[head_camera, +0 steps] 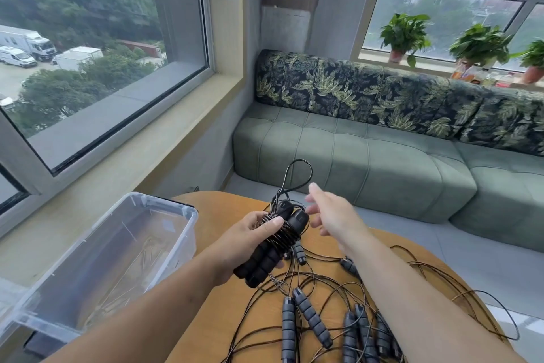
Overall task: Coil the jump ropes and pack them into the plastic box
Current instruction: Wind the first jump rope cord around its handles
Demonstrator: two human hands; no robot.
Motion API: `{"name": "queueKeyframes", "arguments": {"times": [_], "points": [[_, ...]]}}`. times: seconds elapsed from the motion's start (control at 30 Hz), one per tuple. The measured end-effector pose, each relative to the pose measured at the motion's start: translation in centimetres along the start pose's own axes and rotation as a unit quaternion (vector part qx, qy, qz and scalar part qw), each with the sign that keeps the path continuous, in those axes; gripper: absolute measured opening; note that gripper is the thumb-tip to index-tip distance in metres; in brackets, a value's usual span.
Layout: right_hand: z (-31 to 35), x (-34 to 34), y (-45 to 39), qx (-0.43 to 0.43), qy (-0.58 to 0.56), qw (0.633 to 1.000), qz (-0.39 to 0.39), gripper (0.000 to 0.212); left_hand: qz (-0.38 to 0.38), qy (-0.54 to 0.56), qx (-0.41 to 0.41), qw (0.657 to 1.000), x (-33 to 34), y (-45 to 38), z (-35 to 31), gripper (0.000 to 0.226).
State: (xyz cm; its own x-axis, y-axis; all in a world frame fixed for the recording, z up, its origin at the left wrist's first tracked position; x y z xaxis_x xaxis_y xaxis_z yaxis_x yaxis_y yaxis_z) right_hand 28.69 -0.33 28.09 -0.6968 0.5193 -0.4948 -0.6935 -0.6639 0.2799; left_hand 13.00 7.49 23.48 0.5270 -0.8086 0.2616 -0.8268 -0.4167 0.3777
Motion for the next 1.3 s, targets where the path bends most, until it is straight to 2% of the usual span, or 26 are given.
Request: {"name": "queueKeyframes", "arguments": {"times": [0.17, 0.27, 0.4, 0.6, 0.67, 0.83, 0.93, 1.1, 1.3], "points": [[-1.0, 2.5, 1.4, 0.024, -0.027, 0.997, 0.062, 0.046, 0.028, 0.106, -0.024, 0.994, 0.2, -0.6, 1.3, 0.062], [-3.1, 3.8, 1.6, 0.044, -0.094, 0.989, 0.101, 0.043, 0.012, 0.126, -0.035, 0.991, -0.3, -0.6, 2.5, 0.061], [-6.3, 6.3, 2.1, 0.073, -0.116, 0.979, 0.15, 0.04, -0.018, 0.142, -0.04, 0.989, -1.1, -0.5, 4.7, 0.058], [-9.9, 10.3, 1.5, 0.125, -0.14, 0.969, 0.163, 0.035, -0.136, 0.038, -0.032, 0.989, -3.9, 0.1, 8.0, 0.038], [-11.0, 12.2, 1.0, 0.134, -0.127, 0.967, 0.174, 0.032, -0.187, -0.01, -0.036, 0.982, -5.8, 0.4, 9.5, 0.04], [-12.4, 17.0, 0.8, 0.14, -0.105, 0.965, 0.194, 0.022, -0.281, -0.108, -0.043, 0.953, -8.8, 2.0, 12.1, 0.025], [-13.6, 20.6, 1.3, 0.173, -0.107, 0.955, 0.215, 0.018, -0.312, -0.169, -0.062, 0.933, -10.7, 2.6, 13.8, 0.02], [-16.4, 26.4, 2.1, 0.224, -0.103, 0.944, 0.22, 0.013, -0.361, -0.229, -0.118, 0.896, -14.6, 3.8, 17.7, 0.035], [-19.1, 32.5, 1.6, 0.263, -0.072, 0.934, 0.229, 0.016, -0.368, -0.218, -0.16, 0.89, -18.7, 3.7, 22.0, 0.039]]}}
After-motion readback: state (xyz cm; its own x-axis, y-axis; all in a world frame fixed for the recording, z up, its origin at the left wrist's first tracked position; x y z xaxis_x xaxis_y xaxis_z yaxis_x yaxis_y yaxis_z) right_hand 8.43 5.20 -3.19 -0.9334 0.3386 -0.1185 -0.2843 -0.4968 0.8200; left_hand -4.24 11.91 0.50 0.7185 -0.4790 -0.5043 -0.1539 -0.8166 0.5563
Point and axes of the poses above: each hand's wrist, its own y-axis away from the middle knuckle, its own x-axis out of the palm, z = x × y, the point moved 8 cm from there along -y, towards the middle knuckle, and after that the axes turned 8 degrees about y, right-handed, at the moved point
